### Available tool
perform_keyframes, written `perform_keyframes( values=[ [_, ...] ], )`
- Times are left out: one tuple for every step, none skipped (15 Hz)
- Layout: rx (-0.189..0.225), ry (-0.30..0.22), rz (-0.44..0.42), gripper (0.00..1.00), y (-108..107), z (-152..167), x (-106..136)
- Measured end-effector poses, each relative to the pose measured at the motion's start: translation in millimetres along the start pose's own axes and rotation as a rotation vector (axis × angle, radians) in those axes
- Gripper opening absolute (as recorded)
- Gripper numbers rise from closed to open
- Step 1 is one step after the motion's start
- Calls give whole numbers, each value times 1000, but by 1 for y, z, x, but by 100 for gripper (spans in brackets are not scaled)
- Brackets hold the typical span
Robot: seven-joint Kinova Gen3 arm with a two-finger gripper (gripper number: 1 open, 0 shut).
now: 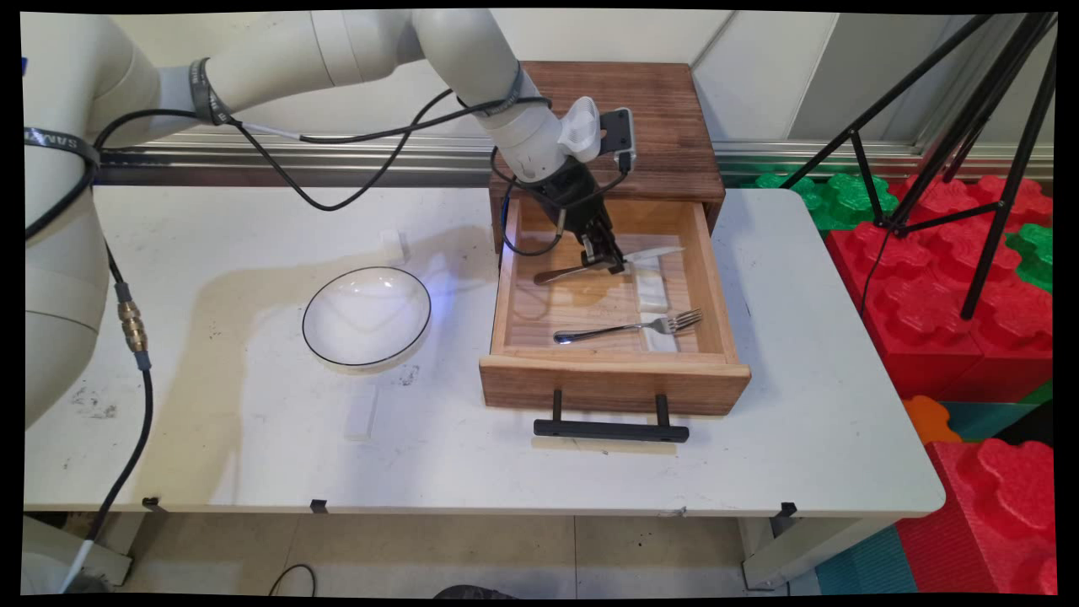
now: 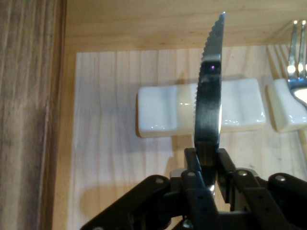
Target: Place the picked object into the drawer
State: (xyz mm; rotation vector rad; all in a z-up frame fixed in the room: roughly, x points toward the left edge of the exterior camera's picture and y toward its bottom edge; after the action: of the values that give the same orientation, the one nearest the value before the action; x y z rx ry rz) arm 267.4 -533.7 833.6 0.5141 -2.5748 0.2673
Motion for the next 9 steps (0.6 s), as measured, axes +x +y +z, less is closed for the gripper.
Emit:
perform_keyframes(
  values=[
    [0, -2, -1, 0, 0, 3, 0],
    [-1, -3, -2, 0, -1, 6, 0],
    [-1, -4, -3, 0, -1, 8, 0],
    [-1, -5, -4, 100, -1, 10, 1],
    [-1, -4, -5, 100, -1, 11, 1],
    [0, -3, -7, 100, -1, 13, 1],
    [1, -2, -8, 100, -1, 14, 1],
    [3, -1, -9, 100, -1, 14, 1],
    [6, 0, -11, 100, -1, 15, 1]
  ],
)
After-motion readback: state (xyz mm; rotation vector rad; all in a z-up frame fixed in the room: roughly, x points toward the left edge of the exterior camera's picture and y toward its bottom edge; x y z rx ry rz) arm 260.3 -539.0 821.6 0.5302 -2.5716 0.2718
